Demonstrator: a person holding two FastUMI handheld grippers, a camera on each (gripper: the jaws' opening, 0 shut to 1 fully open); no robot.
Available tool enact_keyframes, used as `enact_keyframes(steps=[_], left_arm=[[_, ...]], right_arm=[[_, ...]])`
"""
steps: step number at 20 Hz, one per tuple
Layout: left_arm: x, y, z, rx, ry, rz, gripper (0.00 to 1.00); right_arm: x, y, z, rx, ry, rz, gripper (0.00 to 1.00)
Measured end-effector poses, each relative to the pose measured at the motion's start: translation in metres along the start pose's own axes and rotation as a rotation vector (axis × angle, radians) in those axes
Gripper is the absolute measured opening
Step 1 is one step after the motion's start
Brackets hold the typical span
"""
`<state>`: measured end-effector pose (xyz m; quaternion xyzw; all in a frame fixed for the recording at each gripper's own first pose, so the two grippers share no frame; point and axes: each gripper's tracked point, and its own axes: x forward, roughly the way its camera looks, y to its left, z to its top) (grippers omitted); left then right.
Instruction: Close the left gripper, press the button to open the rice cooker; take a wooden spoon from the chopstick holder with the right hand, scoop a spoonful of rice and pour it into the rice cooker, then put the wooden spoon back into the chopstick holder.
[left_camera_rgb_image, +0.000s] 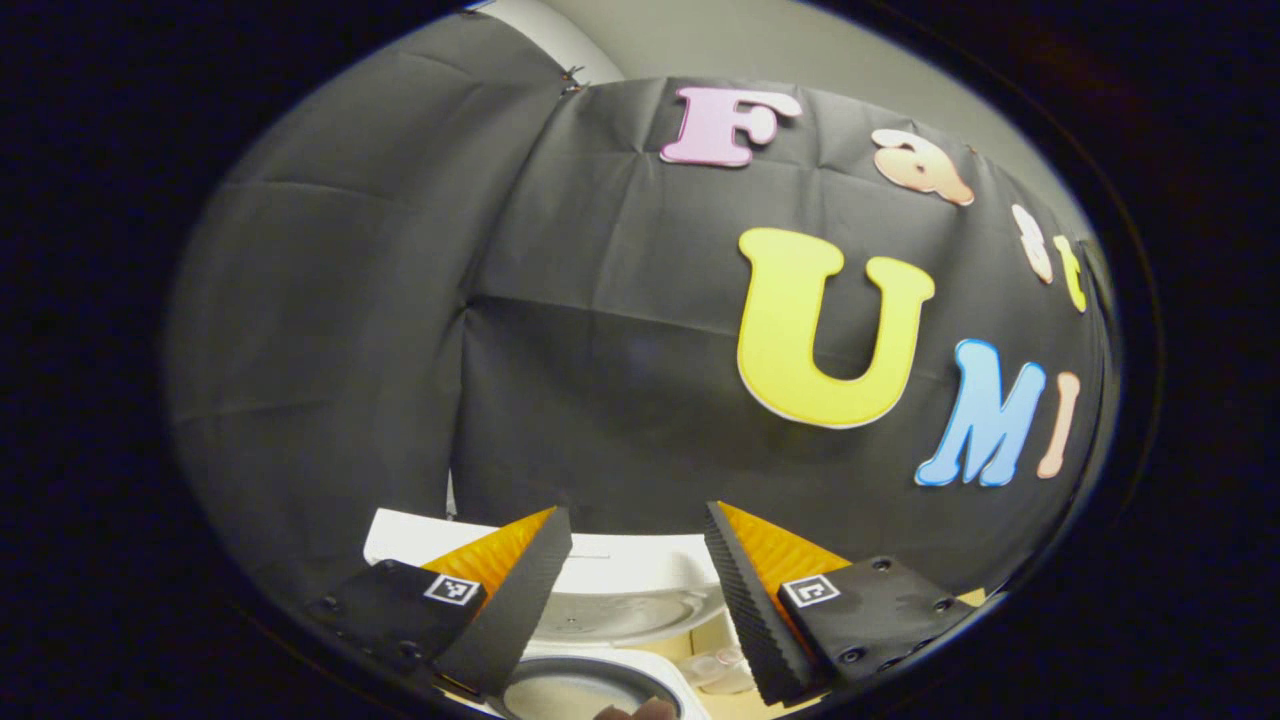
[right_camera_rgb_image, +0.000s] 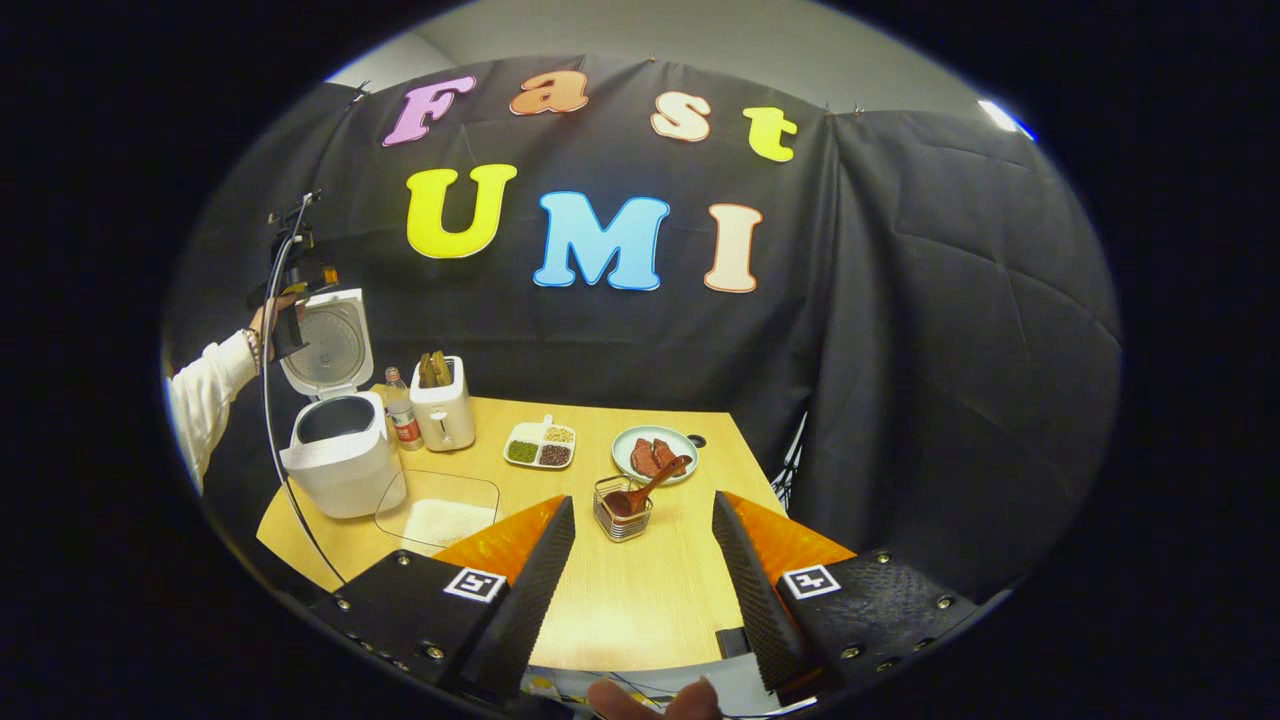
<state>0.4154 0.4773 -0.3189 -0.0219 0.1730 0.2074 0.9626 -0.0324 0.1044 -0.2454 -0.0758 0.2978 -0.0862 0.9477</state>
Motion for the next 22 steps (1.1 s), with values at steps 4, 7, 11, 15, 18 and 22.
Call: enact_keyframes(steps=[4, 7, 11, 15, 18, 22], left_arm=[[0.003, -0.006, 0.001, 0.138, -0.024, 0.022, 0.87], [-0.009, -0.012, 0.001, 0.164, -0.036, -0.007, 0.88], [-0.061, -0.017, -0.023, 0.168, -0.072, -0.044, 0.87], [-0.093, -0.021, -0.044, 0.167, -0.062, -0.045, 0.87], [-0.109, -0.018, -0.061, 0.169, -0.062, -0.030, 0.87], [-0.129, -0.023, -0.086, 0.234, -0.054, -0.003, 0.88]], right_arm=[[-0.002, 0.006, -0.001, -0.005, 0.006, 0.011, 0.85], [0.000, 0.015, -0.005, -0.003, 0.018, 0.034, 0.85], [0.005, 0.035, -0.011, -0.007, 0.039, 0.087, 0.85], [0.007, 0.052, -0.013, -0.011, 0.047, 0.130, 0.86], [0.004, 0.054, -0.014, -0.028, 0.048, 0.137, 0.86], [0.004, 0.054, -0.021, -0.004, 0.070, 0.140, 0.86]])
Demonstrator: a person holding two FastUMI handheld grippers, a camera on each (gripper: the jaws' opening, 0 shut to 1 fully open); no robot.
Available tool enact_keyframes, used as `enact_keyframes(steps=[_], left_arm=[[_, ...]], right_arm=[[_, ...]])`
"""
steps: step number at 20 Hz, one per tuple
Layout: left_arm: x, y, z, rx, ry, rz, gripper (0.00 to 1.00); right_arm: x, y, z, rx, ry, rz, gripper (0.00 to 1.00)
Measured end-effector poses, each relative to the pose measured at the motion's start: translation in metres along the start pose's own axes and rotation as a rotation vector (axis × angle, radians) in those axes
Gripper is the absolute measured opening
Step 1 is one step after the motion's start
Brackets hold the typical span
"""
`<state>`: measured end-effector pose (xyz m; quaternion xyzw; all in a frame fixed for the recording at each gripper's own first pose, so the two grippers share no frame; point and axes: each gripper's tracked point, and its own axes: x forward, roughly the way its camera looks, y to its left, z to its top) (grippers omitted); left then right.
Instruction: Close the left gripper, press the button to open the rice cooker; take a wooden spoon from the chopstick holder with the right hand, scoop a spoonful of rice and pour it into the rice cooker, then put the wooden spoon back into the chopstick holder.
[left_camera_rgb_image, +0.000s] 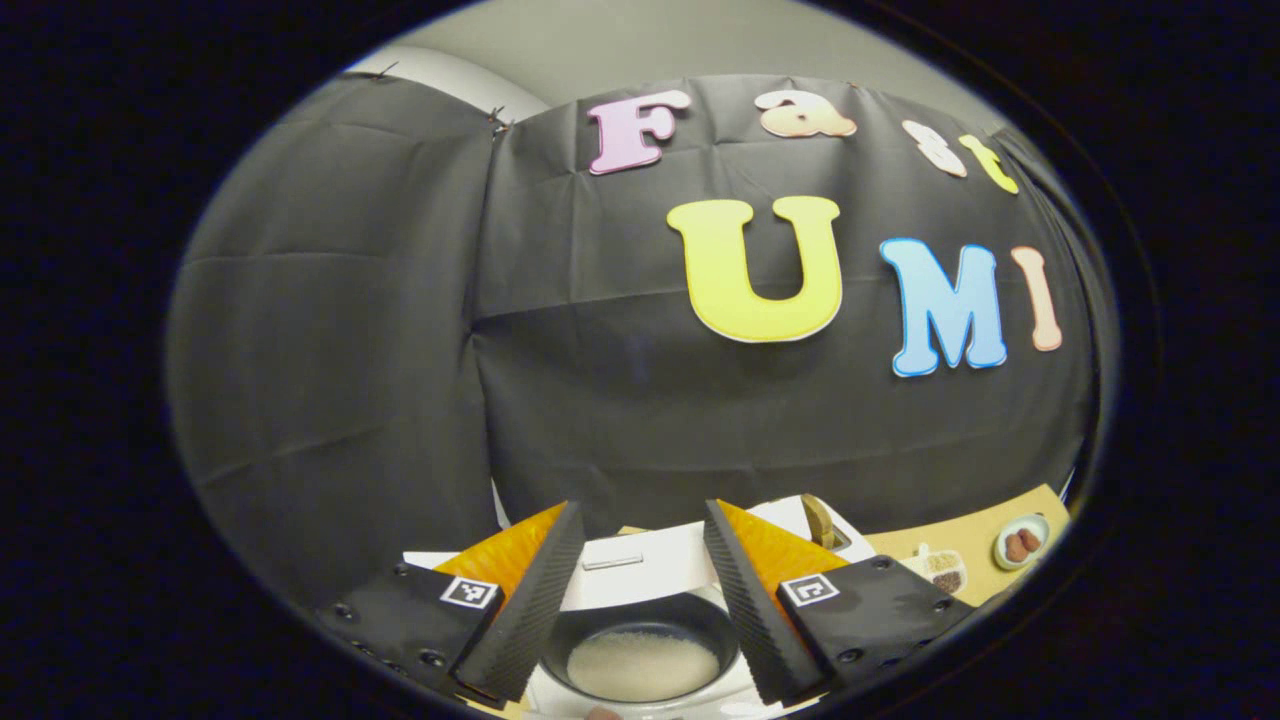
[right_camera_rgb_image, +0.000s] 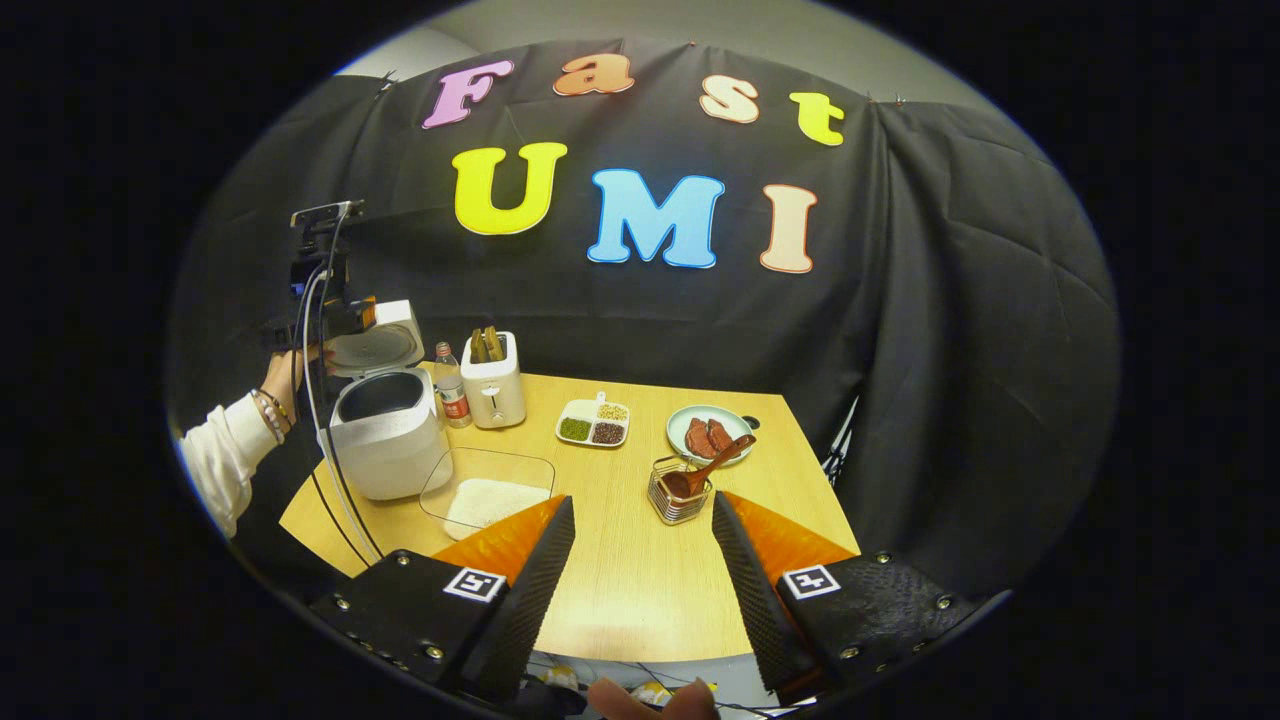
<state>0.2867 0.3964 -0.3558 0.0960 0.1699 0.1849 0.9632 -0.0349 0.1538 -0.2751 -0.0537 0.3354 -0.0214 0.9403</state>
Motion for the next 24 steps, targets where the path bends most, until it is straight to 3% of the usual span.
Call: enact_keyframes(steps=[6, 13, 18, 21, 24], left_arm=[[-0.024, -0.006, -0.023, -0.120, 0.022, 0.006, 0.94], [-0.033, -0.003, -0.064, -0.183, 0.101, 0.044, 0.88], [-0.039, -0.009, -0.111, -0.101, 0.186, 0.073, 0.86], [-0.050, -0.006, -0.152, -0.137, 0.260, 0.079, 0.86], [-0.051, -0.012, -0.189, -0.099, 0.314, 0.079, 0.87]], right_arm=[[-0.002, 0.000, -0.010, 0.005, 0.016, -0.003, 0.85], [-0.001, 0.005, -0.017, 0.010, 0.035, 0.001, 0.86], [0.005, 0.015, -0.023, 0.015, 0.052, 0.024, 0.86], [0.007, 0.025, -0.024, 0.007, 0.057, 0.044, 0.86], [0.010, 0.029, -0.026, -0.011, 0.060, 0.052, 0.86]])
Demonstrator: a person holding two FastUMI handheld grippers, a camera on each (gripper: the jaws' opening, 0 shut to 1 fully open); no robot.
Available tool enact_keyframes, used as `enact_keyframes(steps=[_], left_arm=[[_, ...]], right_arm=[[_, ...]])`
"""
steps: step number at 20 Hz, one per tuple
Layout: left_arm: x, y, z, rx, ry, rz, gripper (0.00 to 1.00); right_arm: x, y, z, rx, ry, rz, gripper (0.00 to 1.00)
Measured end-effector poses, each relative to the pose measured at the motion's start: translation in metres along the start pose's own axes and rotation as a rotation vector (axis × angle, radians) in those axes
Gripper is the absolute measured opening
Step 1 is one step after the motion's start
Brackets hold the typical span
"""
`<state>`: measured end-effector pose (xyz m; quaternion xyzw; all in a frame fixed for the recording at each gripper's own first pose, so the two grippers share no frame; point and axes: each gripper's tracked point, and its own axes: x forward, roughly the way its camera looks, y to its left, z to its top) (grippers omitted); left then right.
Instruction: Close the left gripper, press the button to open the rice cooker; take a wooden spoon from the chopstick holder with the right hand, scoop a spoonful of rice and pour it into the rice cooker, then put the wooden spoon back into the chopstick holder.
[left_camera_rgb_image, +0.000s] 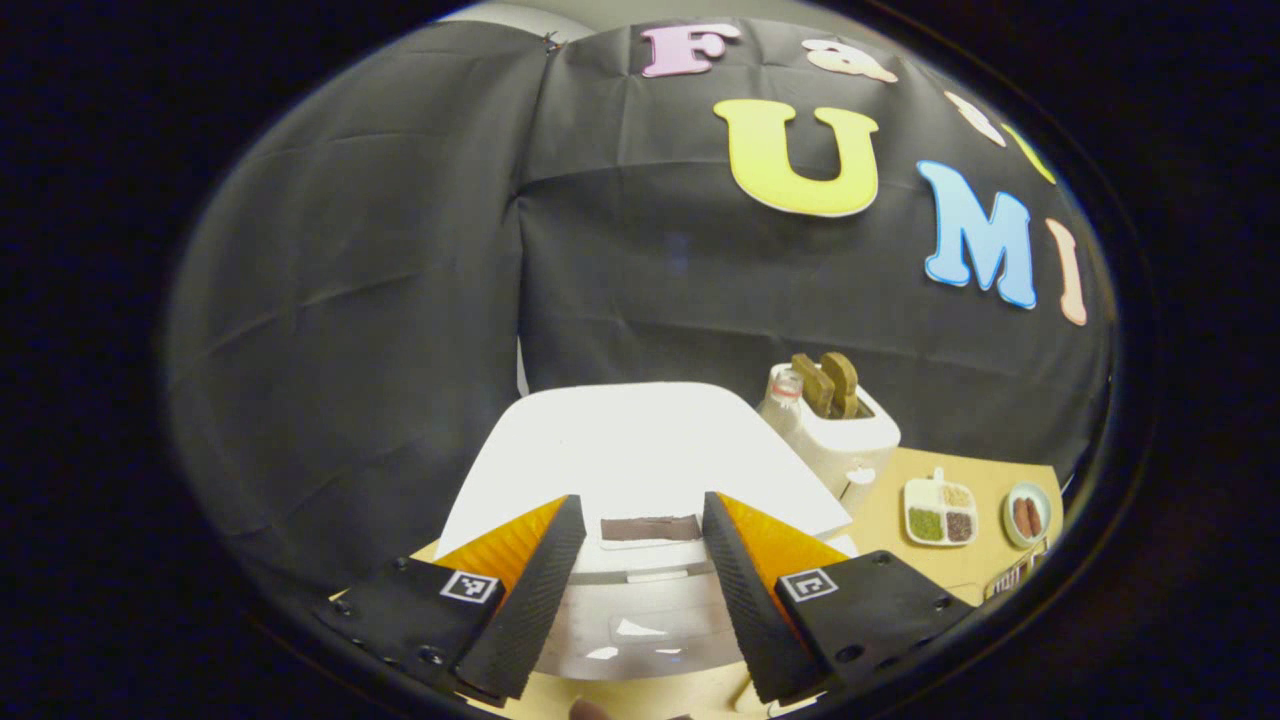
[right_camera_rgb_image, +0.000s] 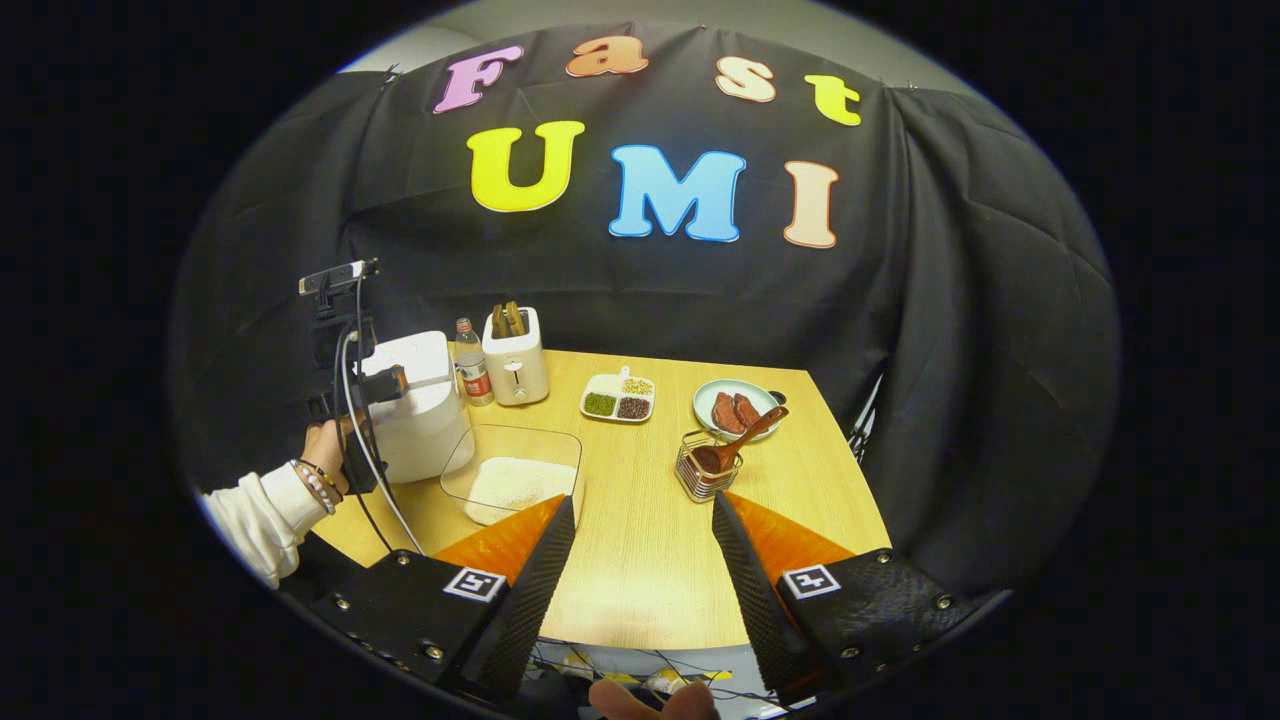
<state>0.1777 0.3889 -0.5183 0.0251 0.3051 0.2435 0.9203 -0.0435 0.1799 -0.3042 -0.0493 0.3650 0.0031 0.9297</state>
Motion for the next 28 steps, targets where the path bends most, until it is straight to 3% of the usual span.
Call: enact_keyframes(steps=[5, 9, 10, 11, 13, 14, 18, 24, 26, 28], left_arm=[[0.001, 0.000, -0.003, -0.003, -0.011, 0.001, 0.86], [0.004, -0.006, -0.001, -0.012, -0.025, -0.026, 0.92], [0.004, -0.005, 0.001, -0.022, -0.025, -0.026, 0.86], [0.004, -0.007, 0.002, -0.012, 0.000, -0.028, 0.92], [0.002, -0.009, 0.000, -0.001, 0.062, -0.030, 0.87], [-0.002, -0.009, 0.005, -0.035, 0.067, -0.034, 1.00], [-0.019, -0.004, 0.029, -0.068, 0.008, -0.040, 0.99], [-0.095, -0.035, 0.059, -0.108, -0.013, -0.228, 0.99], [-0.133, -0.058, 0.084, -0.112, -0.049, -0.321, 0.95], [-0.188, -0.084, 0.118, -0.115, -0.110, -0.426, 0.99]], right_arm=[[0.003, 0.003, -0.002, 0.023, 0.007, 0.009, 0.86], [0.002, 0.008, 0.005, 0.043, -0.016, 0.024, 0.86], [0.001, 0.009, 0.007, 0.050, -0.025, 0.028, 0.86], [0.000, 0.008, 0.010, 0.056, -0.032, 0.031, 0.86], [-0.004, 0.003, 0.018, 0.061, -0.052, 0.026, 0.86], [-0.005, -0.001, 0.021, 0.067, -0.063, 0.022, 0.86], [-0.009, -0.016, 0.028, 0.072, -0.085, 0.007, 0.86], [-0.012, -0.045, 0.053, 0.060, -0.140, -0.009, 0.86], [-0.014, -0.061, 0.066, 0.027, -0.177, -0.019, 0.85], [-0.017, -0.073, 0.085, 0.012, -0.229, -0.015, 0.85]])
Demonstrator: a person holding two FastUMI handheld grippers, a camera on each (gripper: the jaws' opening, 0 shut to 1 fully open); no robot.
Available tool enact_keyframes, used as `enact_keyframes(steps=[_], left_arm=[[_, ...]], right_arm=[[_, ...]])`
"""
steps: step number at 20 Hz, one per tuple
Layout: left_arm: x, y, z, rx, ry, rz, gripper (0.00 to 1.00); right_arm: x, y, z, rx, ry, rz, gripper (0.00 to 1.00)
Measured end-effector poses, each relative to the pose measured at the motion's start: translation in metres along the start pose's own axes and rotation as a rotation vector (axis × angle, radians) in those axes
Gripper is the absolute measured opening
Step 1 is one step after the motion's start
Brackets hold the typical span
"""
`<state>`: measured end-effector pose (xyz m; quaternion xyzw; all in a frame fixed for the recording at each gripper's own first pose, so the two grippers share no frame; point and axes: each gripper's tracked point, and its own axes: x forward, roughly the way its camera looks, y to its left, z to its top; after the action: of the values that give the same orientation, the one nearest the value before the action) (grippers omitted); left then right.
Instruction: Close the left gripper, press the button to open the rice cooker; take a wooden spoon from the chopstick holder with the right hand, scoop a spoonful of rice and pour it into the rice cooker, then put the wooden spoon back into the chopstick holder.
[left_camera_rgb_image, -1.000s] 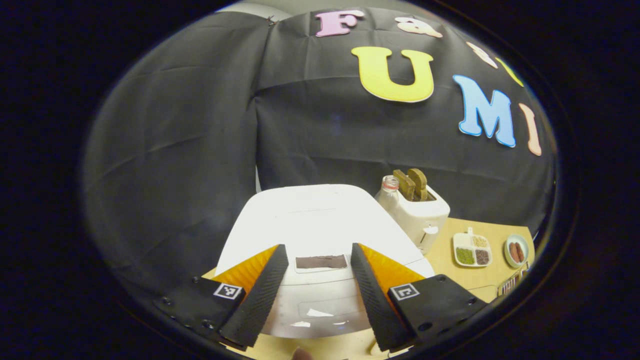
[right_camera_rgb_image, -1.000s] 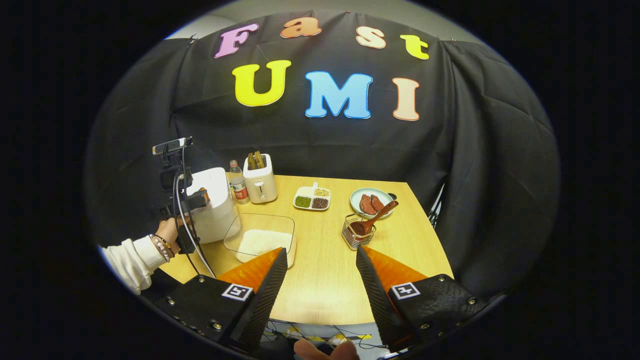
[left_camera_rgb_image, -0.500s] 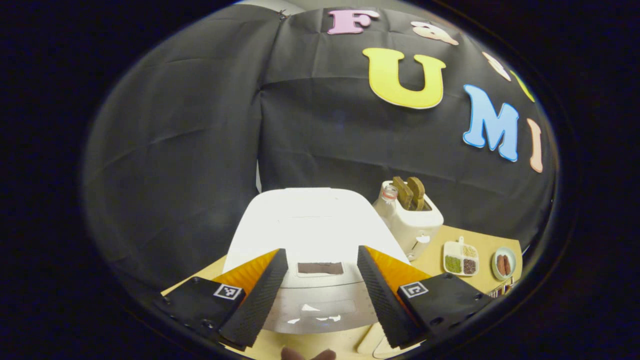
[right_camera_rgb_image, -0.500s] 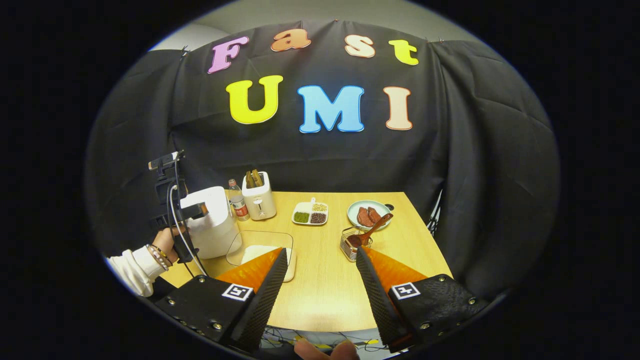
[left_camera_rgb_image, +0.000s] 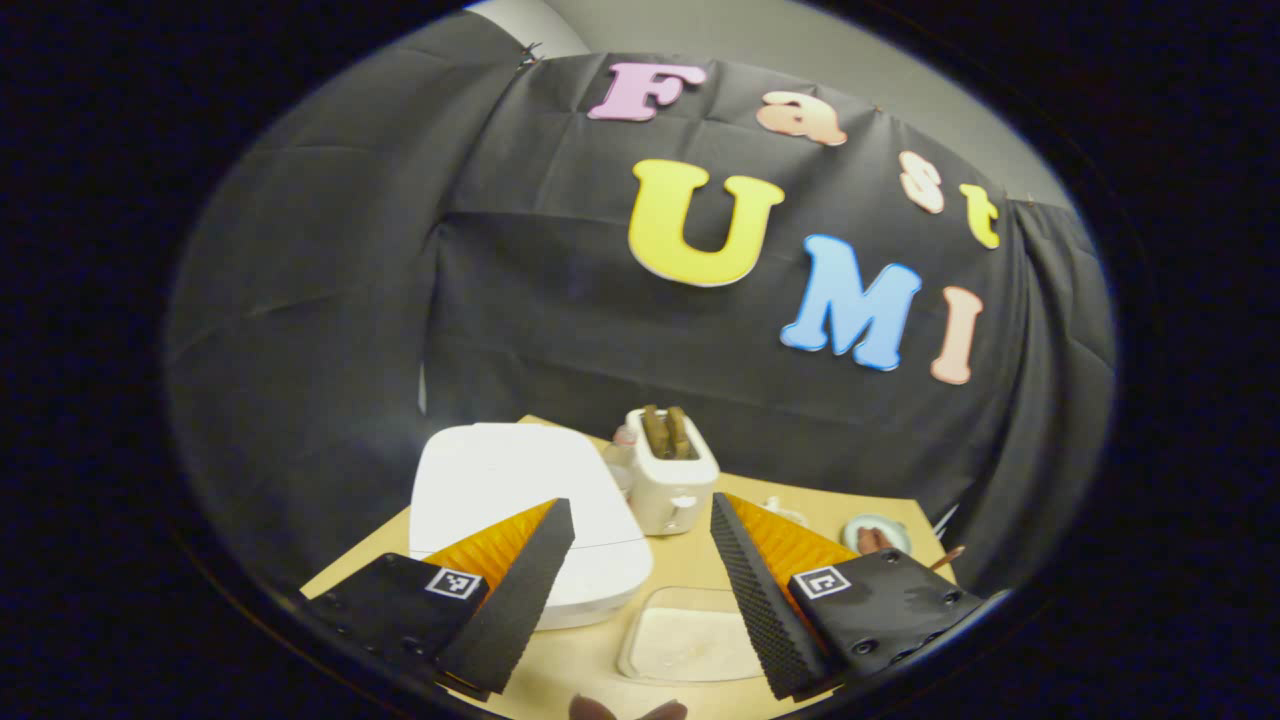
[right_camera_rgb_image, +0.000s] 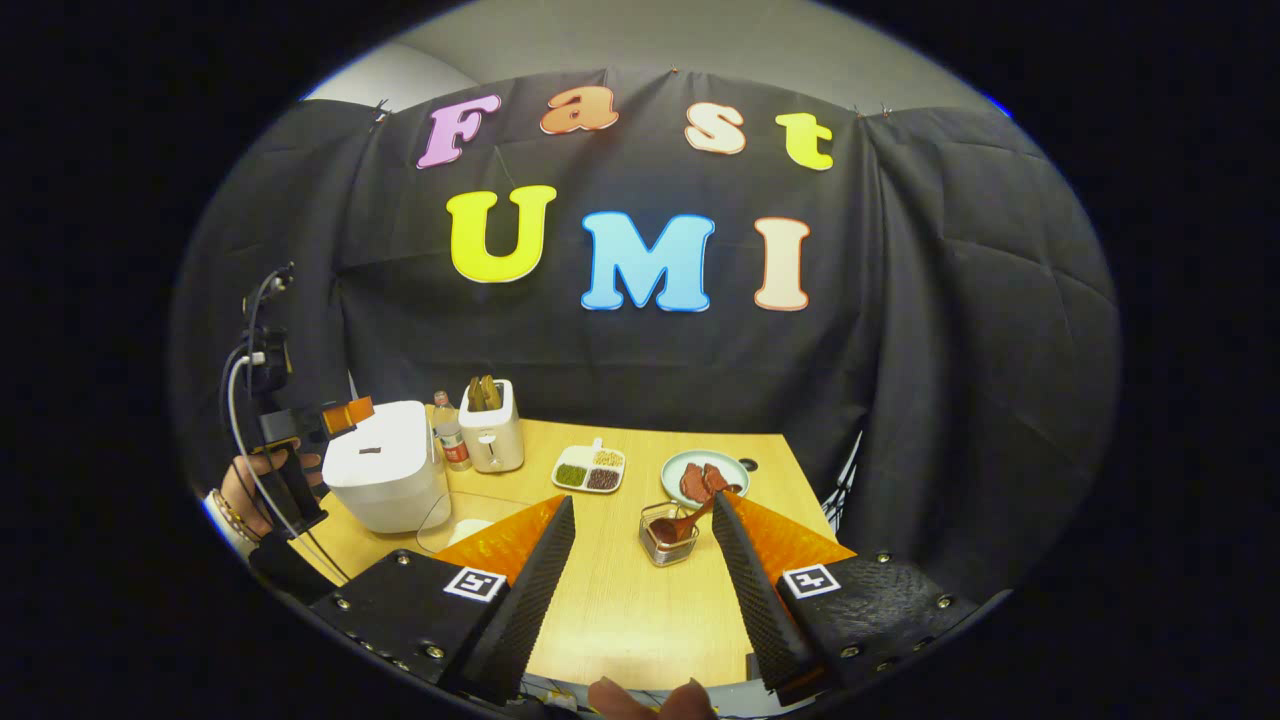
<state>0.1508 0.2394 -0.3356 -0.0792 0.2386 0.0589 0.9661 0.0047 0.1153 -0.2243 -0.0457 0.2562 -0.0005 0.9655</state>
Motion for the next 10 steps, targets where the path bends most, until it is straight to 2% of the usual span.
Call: enact_keyframes(steps=[1, 3, 5, 8, 10], left_arm=[[-0.021, -0.025, 0.017, 0.005, -0.037, -0.047, 0.95], [-0.063, -0.074, 0.057, 0.003, -0.136, -0.121, 0.99], [-0.112, -0.120, 0.092, 0.016, -0.221, -0.170, 0.95], [-0.182, -0.172, 0.122, 0.053, -0.313, -0.156, 0.92], [-0.217, -0.204, 0.126, 0.069, -0.344, -0.147, 0.91]], right_arm=[[-0.001, -0.006, 0.009, -0.001, -0.027, 0.008, 0.85], [-0.006, -0.021, 0.029, 0.009, -0.084, 0.033, 0.86], [-0.016, -0.044, 0.052, 0.012, -0.146, 0.057, 0.85], [-0.039, -0.084, 0.081, 0.002, -0.230, 0.088, 0.85], [-0.055, -0.105, 0.097, -0.005, -0.292, 0.115, 0.85]])
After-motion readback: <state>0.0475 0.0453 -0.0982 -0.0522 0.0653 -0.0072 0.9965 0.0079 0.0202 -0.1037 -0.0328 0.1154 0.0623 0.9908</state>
